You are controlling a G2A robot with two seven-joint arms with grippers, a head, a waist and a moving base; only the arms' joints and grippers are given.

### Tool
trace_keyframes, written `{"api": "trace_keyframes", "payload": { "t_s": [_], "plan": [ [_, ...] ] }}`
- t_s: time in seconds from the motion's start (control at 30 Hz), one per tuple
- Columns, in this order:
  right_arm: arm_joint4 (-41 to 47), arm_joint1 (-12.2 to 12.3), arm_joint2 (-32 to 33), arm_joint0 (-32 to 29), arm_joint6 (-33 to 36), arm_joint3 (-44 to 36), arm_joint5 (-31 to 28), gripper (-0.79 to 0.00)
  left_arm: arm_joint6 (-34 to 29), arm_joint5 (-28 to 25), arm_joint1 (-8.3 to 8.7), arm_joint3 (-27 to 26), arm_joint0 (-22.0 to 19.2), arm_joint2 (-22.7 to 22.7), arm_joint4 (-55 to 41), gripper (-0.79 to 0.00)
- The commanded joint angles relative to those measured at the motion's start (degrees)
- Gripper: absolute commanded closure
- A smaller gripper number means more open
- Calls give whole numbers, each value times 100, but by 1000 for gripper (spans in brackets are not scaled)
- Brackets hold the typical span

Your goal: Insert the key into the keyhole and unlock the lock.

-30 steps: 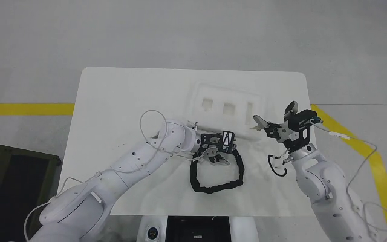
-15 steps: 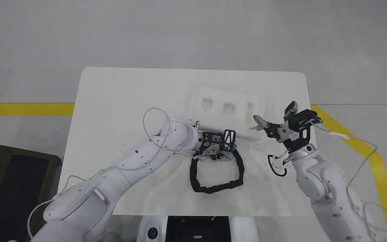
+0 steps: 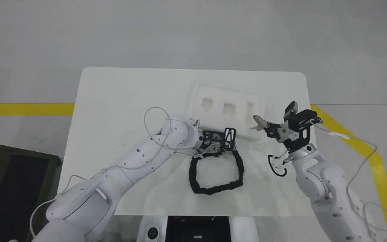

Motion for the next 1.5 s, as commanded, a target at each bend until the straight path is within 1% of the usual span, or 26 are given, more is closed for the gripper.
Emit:
{"api": "trace_keyframes", "payload": {
  "t_s": [0.0,0.23,0.4,0.5,0.63,0.83,1.0,1.1,1.23,1.43,1.47],
  "plan": [
    [0,0,0,0,0,0,0,-785,-1,-1,-6,20,7,-17,-13,0],
    [0,0,0,0,0,0,0,-785,80,-27,3,12,62,-147,-111,0],
    [0,0,0,0,0,0,0,-785,161,-37,100,-274,218,-375,-167,0],
    [0,0,0,0,0,0,0,-785,194,-30,211,-556,407,-589,-158,0],
    [0,0,0,0,0,0,0,-785,189,96,417,-1083,792,-996,-45,0],
    [0,0,0,0,0,0,0,-785,352,276,811,-2053,1635,-1863,351,0],
    [0,0,0,0,0,0,0,-785,522,215,1088,-2623,2305,-2601,589,0],
    [0,0,0,0,0,0,0,-785,624,125,1203,-2813,2562,-2941,684,0],
    [0,0,0,0,0,0,0,-785,757,55,1306,-2931,2755,-3268,765,0],
    [-11,-1,6,-1,5,1,23,-785,922,100,1381,-2965,2887,-3464,836,0],
    [-100,-2,10,-9,115,-19,79,-785,943,125,1387,-2968,2900,-3470,856,0]
  ]
}}
